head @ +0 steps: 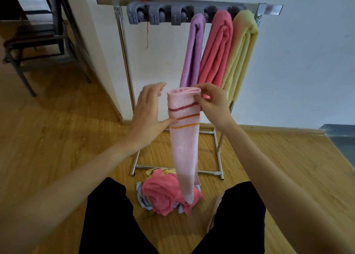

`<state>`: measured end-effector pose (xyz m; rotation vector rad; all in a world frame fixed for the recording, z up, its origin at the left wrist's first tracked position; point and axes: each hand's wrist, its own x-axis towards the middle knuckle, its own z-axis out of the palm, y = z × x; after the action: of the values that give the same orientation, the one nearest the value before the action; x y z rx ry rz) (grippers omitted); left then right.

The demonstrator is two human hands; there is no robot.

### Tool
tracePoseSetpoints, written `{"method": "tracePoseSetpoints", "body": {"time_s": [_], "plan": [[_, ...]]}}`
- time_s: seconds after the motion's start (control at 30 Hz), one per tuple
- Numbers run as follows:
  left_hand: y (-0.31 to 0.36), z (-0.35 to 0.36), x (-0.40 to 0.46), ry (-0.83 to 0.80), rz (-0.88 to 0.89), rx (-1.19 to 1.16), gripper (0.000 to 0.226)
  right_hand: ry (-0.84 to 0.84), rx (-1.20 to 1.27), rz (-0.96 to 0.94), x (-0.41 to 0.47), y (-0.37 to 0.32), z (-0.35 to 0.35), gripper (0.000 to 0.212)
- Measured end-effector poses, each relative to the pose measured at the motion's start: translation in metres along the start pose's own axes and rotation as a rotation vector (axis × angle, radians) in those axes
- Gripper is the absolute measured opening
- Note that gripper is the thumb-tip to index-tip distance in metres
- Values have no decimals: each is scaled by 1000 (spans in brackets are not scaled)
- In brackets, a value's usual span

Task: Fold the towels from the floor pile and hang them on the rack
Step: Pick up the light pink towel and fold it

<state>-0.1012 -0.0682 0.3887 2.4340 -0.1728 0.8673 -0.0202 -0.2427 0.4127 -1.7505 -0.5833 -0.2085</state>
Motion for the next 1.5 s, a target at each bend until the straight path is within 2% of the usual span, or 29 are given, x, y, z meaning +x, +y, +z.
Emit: {"method": "tracePoseSetpoints", "body": {"time_s": [0.1,0.17,0.23,0.33,0.43,0.57,0.67,0.77,0.87,0.97,1.03,1.1,1.17,1.23,1.33,1.37,1.4,1.43,1.5], "plan": [[-30,28,-27,-259,-305,-227,87,28,48,60,0,1,2,20],[-48,45,-42,-394,-452,-385,74,36,109,107,-2,0,4,21],[-58,58,-54,-458,-494,-438,56,45,175,147,-4,-3,6,23],[-68,74,-67,-515,-549,-510,33,55,259,172,-6,-9,5,18],[-73,90,-73,-580,-683,-521,35,50,339,180,-7,-16,2,16],[-75,100,-83,-637,-744,-545,35,86,408,206,-6,-17,-2,18],[-78,102,-87,-657,-800,-533,33,219,413,235,-4,-9,-8,16],[-87,98,-88,-586,-885,-552,21,429,399,370,-5,15,-14,16],[-103,88,-80,-504,-875,-536,15,472,352,537,-13,47,-19,19],[-102,73,-54,-427,-815,-586,7,359,209,688,-32,88,-18,20],[-95,63,-30,-398,-707,-630,6,230,99,797,-48,120,-14,26],[-85,51,-6,-451,-554,-600,13,56,3,907,-62,143,-9,39],[-71,37,15,-570,-385,-546,33,-150,-100,962,-72,159,-6,54],[-56,23,33,-711,-251,-505,43,-343,-172,991,-79,159,-5,58],[-38,7,52,-869,-180,-472,28,-572,-396,903,-76,146,-4,53],[-33,4,56,-906,-169,-464,28,-568,-509,798,-72,142,-3,53],[-28,2,58,-940,-153,-457,29,-495,-539,673,-66,135,0,48],[-24,1,60,-970,-144,-443,29,-384,-447,568,-62,127,4,40],[-18,0,61,-1008,-137,-429,20,-238,-16,473,-53,103,10,27]]}}
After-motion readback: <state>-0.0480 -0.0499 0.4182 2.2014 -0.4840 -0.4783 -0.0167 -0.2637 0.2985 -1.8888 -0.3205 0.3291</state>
